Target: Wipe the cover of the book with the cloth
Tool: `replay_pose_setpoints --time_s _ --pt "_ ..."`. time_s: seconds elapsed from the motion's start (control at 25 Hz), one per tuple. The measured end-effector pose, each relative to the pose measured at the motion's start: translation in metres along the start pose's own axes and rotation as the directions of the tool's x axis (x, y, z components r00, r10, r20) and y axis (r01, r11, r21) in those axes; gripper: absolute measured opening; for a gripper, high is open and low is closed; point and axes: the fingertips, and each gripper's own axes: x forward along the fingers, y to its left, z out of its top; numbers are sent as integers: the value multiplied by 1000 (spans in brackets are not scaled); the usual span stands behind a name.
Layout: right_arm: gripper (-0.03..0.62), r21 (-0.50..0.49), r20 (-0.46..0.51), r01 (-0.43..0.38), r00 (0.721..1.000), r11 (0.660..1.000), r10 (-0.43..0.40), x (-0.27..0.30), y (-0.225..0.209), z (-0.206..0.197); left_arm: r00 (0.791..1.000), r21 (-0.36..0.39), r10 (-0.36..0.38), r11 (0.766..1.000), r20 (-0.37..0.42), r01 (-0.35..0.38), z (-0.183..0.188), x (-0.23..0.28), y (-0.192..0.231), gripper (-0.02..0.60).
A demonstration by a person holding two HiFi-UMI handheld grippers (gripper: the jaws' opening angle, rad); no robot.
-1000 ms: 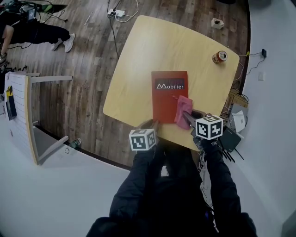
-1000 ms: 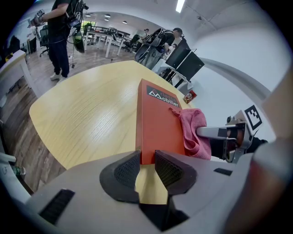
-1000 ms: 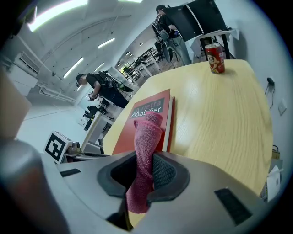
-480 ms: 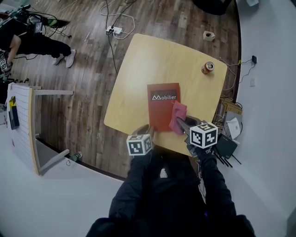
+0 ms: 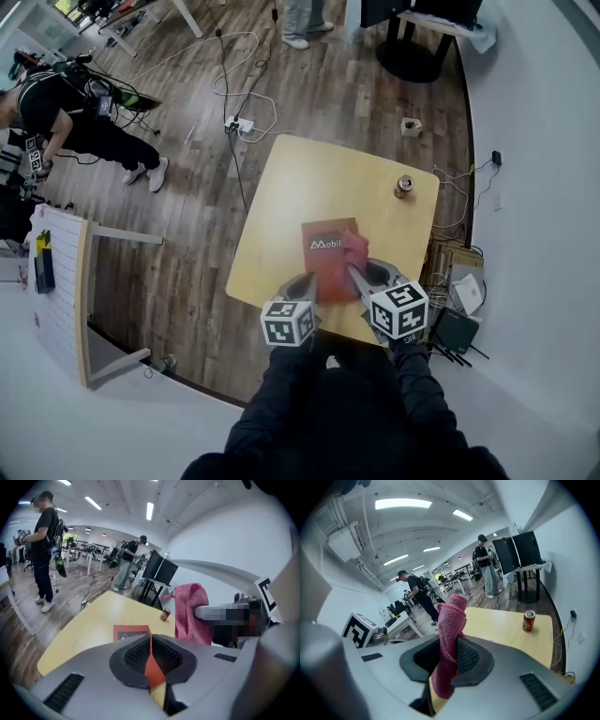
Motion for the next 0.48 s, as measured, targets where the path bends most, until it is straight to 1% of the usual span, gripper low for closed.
replay_pose_setpoints --time_s 0.12,0.2,0.36,0.48 --pt "80 -73 68 25 997 997 -20 -15 19 29 997 65 -8 998 73 4 32 -21 -15 38" --pt "80 -113 114 49 993 992 -36 -27 29 47 992 100 -11 995 126 -2 55 -33 -25 35" --pt "80 -166 188 95 980 981 -63 -50 46 79 975 168 -28 986 222 -10 97 -55 -43 34" --pt "80 -193 248 123 966 973 -73 -65 60 104 959 201 -56 980 278 -1 121 -70 -54 34"
